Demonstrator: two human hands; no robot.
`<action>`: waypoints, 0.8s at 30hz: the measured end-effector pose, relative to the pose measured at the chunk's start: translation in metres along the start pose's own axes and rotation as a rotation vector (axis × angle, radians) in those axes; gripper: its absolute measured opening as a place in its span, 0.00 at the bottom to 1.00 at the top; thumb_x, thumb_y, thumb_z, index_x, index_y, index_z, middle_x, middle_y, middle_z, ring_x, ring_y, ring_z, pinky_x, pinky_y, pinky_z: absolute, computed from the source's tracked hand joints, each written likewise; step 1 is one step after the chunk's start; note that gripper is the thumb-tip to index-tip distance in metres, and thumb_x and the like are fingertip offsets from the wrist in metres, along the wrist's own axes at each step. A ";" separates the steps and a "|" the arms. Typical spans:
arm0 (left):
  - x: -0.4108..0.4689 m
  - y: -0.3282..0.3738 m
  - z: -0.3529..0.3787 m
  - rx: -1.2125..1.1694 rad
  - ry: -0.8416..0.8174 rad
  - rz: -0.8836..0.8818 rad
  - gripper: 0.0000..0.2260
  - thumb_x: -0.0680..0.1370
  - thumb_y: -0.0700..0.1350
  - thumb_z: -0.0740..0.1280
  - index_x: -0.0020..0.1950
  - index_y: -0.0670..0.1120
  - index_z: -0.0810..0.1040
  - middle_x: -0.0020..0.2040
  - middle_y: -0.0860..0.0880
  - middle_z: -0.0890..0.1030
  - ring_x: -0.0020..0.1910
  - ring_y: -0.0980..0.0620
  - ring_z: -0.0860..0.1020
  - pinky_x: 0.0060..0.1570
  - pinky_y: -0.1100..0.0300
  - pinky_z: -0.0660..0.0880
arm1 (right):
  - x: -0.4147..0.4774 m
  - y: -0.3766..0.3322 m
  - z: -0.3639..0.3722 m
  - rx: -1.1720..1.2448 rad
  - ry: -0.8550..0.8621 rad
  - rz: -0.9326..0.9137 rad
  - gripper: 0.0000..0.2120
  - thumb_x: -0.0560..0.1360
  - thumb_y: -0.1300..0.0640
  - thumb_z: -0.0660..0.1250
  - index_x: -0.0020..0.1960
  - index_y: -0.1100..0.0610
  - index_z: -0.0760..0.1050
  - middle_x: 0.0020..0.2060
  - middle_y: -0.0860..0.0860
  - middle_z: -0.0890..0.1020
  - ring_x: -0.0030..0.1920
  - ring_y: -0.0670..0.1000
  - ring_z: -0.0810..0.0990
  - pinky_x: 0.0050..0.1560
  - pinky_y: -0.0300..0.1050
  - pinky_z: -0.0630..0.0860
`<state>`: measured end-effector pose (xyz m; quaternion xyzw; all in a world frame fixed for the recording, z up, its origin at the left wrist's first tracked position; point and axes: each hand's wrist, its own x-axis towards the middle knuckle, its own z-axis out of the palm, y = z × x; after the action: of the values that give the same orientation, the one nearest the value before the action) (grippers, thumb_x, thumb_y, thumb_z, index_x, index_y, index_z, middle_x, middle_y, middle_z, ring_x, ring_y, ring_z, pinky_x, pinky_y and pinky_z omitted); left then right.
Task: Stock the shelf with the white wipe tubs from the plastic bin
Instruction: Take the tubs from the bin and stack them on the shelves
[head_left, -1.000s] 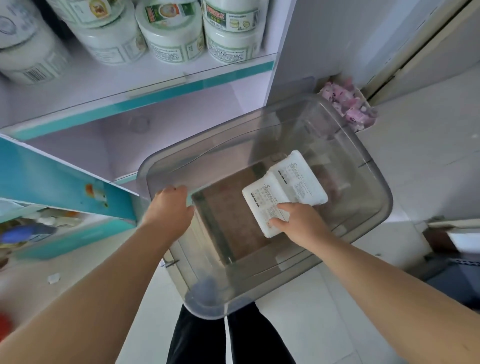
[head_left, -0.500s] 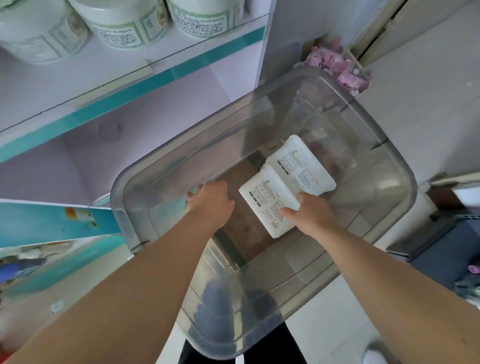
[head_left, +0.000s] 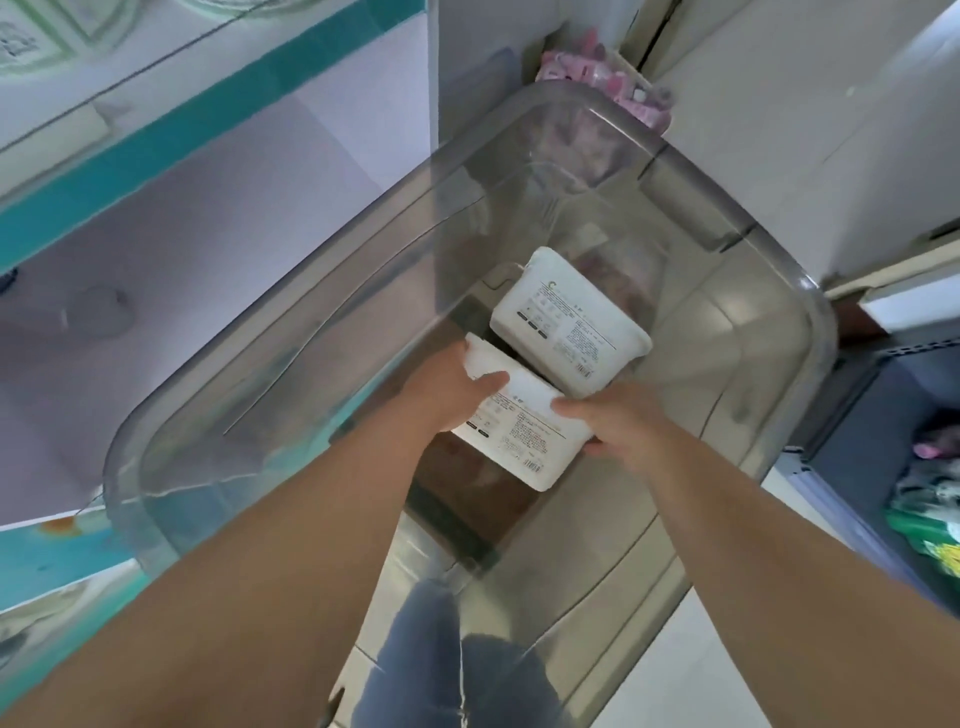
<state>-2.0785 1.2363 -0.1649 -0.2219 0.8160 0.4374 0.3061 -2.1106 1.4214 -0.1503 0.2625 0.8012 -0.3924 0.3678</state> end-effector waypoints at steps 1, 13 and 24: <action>-0.008 -0.004 -0.002 -0.037 0.020 -0.021 0.27 0.75 0.57 0.67 0.71 0.49 0.67 0.64 0.50 0.77 0.58 0.48 0.78 0.57 0.50 0.76 | -0.007 -0.003 -0.002 0.021 0.006 -0.025 0.21 0.66 0.59 0.77 0.56 0.59 0.75 0.50 0.55 0.82 0.50 0.56 0.82 0.49 0.56 0.81; -0.184 -0.005 -0.049 -0.739 0.578 0.023 0.22 0.76 0.51 0.70 0.66 0.47 0.66 0.53 0.54 0.78 0.50 0.56 0.78 0.41 0.65 0.72 | -0.166 -0.035 -0.003 -0.352 0.040 -0.698 0.10 0.67 0.50 0.75 0.40 0.56 0.80 0.37 0.43 0.81 0.36 0.40 0.77 0.30 0.32 0.67; -0.385 -0.065 -0.079 -1.027 1.083 0.136 0.11 0.78 0.51 0.66 0.55 0.46 0.71 0.49 0.52 0.79 0.46 0.59 0.77 0.42 0.71 0.73 | -0.350 -0.053 0.053 -0.358 -0.037 -1.227 0.09 0.67 0.51 0.76 0.43 0.54 0.80 0.45 0.45 0.82 0.43 0.42 0.80 0.29 0.22 0.67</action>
<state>-1.7863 1.1718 0.0987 -0.4701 0.5576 0.6108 -0.3083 -1.9203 1.3024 0.1291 -0.3165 0.8523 -0.3961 0.1282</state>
